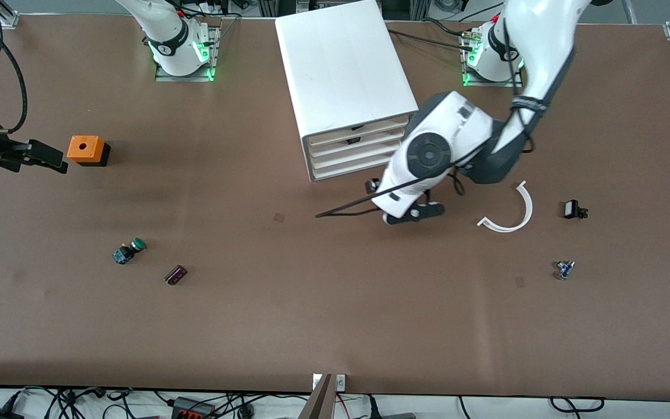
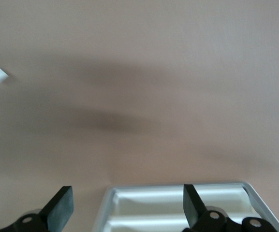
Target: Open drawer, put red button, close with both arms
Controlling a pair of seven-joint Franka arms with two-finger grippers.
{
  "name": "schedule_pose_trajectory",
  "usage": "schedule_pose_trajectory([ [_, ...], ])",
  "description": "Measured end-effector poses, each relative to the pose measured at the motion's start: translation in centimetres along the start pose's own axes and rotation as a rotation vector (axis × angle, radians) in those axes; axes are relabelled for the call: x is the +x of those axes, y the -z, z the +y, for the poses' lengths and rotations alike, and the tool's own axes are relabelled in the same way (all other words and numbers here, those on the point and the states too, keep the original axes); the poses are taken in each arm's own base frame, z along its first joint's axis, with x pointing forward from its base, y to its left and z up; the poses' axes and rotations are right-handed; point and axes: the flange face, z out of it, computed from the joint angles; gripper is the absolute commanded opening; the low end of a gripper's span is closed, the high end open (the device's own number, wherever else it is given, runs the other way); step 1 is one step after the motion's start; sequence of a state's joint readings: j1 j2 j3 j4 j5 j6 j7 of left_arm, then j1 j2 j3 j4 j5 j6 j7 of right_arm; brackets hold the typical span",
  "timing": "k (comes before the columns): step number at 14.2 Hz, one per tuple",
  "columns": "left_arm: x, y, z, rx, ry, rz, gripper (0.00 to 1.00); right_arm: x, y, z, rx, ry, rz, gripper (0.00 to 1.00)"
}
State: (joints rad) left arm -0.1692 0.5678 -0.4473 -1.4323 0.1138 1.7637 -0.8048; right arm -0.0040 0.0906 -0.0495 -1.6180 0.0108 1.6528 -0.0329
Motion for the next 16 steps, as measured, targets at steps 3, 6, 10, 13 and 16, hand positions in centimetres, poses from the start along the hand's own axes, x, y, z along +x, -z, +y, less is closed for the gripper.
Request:
schedule_pose_trajectory([
  [3,4.7,2.5,-6.4,0.009,-0.089,0.025,1.00,-0.8,-0.4,-0.1,0.001,0.003,0.010,1.00],
  [6,9.7,4.2,-15.2,0.028,-0.163,0.060,1.00,-2.0,-1.2,-0.1,-0.001,0.003,0.019,1.00],
  [10,10.2,8.7,-19.9,0.045,-0.218,0.070,1.00,-3.1,-0.9,-0.1,-0.004,0.005,0.026,1.00],
  [13,8.4,15.3,-23.6,0.052,-0.313,0.142,1.00,-3.1,-0.9,-0.2,-0.004,0.006,0.026,1.00],
  [16,4.5,20.9,-30.3,0.033,-0.372,0.177,1.00,-3.2,-0.9,-0.2,-0.004,0.007,0.025,1.00],
])
